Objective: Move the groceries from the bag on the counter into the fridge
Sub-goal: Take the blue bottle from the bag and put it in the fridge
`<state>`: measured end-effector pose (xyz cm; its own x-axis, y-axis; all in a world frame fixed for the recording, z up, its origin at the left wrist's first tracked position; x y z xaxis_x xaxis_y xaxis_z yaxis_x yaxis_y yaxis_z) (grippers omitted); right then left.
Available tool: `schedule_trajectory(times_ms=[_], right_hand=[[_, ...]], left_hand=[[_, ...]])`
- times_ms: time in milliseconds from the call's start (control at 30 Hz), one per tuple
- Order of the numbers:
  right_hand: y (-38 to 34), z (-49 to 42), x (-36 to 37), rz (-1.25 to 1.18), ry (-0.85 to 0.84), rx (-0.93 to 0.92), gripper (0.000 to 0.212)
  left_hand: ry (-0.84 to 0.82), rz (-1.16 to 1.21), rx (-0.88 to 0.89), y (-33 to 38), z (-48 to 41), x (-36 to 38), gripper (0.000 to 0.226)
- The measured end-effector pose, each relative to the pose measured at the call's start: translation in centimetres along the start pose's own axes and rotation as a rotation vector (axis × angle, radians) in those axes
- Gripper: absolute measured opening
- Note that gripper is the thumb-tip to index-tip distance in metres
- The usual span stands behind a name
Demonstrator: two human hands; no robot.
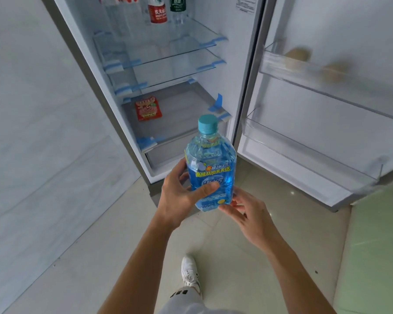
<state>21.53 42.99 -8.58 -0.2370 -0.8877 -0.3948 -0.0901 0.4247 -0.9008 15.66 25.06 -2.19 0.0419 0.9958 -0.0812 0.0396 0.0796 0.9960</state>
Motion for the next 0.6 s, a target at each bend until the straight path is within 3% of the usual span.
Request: schedule_trajectory(times_ms=[300,600], right_hand=[[0.1,-10.6,4.2,0.009,0.019,0.036,0.046],[1.3,-15.4,5.7,0.010,-0.001,0.055,0.037]], left_hand=[[-0.022,-0.003,-0.016,-0.5,-11.4,-2.4,0.064],[-0.025,-0.029,-0.017,-0.8,-16.4,-2.4,0.069]])
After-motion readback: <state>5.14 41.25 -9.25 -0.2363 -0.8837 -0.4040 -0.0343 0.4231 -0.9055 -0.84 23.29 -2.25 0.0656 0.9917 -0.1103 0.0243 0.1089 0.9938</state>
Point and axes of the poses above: each hand's wrist, its own z-axis away from the middle knuckle, its own x-axis out of the palm, y = z × x, the point moved 2 cm from there along -z, towards the middle knuckle, and after that the axes turned 12 degrees about y, right-handed, at the moved point
